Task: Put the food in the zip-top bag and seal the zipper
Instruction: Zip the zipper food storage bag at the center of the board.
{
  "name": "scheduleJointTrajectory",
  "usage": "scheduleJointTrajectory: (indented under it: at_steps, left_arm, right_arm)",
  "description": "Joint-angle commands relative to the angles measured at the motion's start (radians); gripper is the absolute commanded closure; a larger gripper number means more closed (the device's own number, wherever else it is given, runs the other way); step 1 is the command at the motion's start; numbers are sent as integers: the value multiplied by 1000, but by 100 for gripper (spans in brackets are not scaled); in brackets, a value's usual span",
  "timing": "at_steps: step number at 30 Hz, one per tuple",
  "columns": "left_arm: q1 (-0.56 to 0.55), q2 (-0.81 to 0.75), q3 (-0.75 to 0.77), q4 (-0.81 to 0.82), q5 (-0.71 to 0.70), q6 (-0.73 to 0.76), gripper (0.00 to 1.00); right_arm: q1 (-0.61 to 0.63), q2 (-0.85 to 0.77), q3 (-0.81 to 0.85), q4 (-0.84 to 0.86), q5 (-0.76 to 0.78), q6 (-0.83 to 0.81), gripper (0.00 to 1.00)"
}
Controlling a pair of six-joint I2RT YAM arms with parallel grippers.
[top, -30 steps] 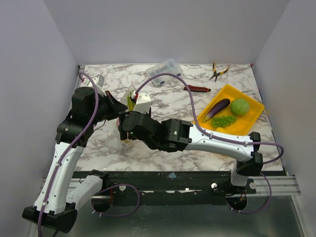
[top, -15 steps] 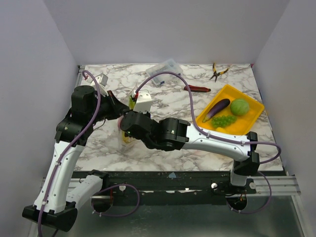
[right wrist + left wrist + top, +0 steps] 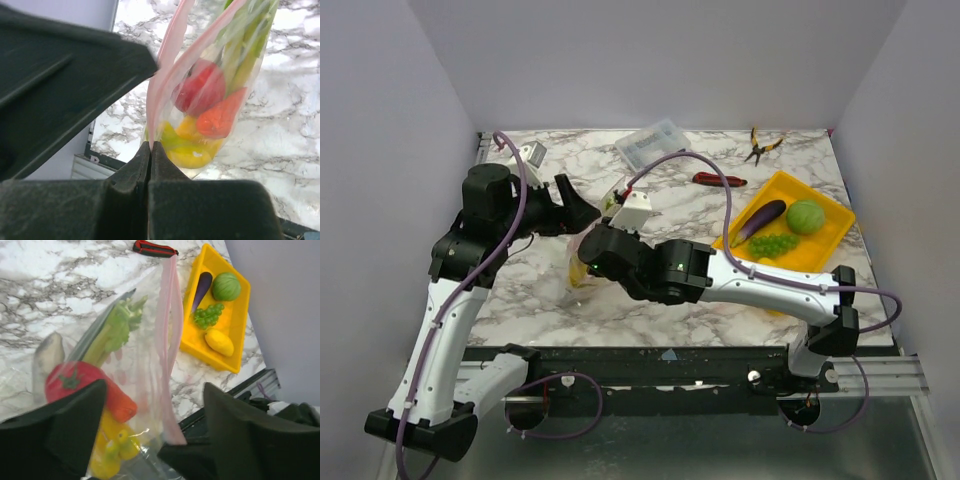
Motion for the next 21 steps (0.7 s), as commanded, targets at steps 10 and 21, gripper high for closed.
scheduleJointTrajectory:
  at_steps: [10, 21]
  left_arm:
    - [-59, -221, -151, 174, -107, 91, 2]
    - [-335, -538, -665, 866, -139, 330, 4]
  right_arm:
    - [-103, -252, -233, 140, 121, 367, 100]
    - [-131, -264, -181, 111, 218, 340, 100]
